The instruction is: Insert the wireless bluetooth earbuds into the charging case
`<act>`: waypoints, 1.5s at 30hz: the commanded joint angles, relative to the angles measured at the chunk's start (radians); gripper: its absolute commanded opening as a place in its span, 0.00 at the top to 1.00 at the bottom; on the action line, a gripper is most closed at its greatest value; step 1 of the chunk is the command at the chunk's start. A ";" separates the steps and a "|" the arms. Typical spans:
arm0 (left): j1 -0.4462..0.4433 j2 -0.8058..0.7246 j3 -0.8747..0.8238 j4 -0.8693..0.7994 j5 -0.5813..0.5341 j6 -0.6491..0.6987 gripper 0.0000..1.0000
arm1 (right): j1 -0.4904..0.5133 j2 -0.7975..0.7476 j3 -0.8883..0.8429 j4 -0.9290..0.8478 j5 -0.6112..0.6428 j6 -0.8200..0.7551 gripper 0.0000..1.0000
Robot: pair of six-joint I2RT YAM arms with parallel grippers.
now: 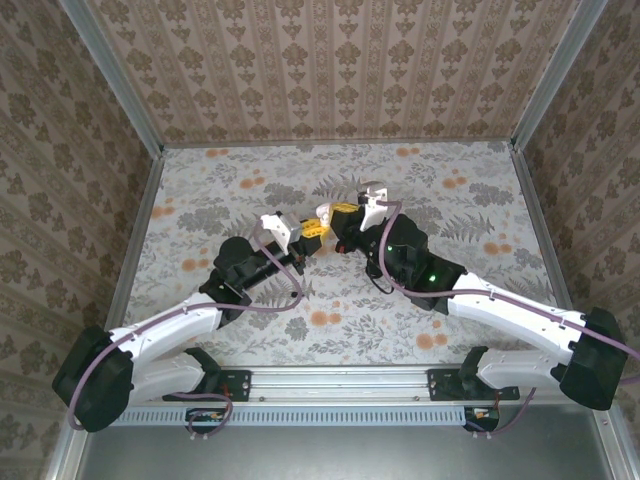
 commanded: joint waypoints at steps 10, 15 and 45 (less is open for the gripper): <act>-0.009 -0.033 -0.007 0.091 0.037 -0.020 1.00 | -0.011 -0.007 0.023 -0.027 -0.054 -0.017 0.96; -0.009 -0.033 -0.012 0.087 0.038 -0.019 1.00 | -0.022 0.001 0.035 -0.085 -0.089 0.040 0.95; 0.004 -0.087 -0.023 0.014 0.047 0.013 1.00 | -0.151 0.077 0.214 -0.430 -0.423 0.279 0.88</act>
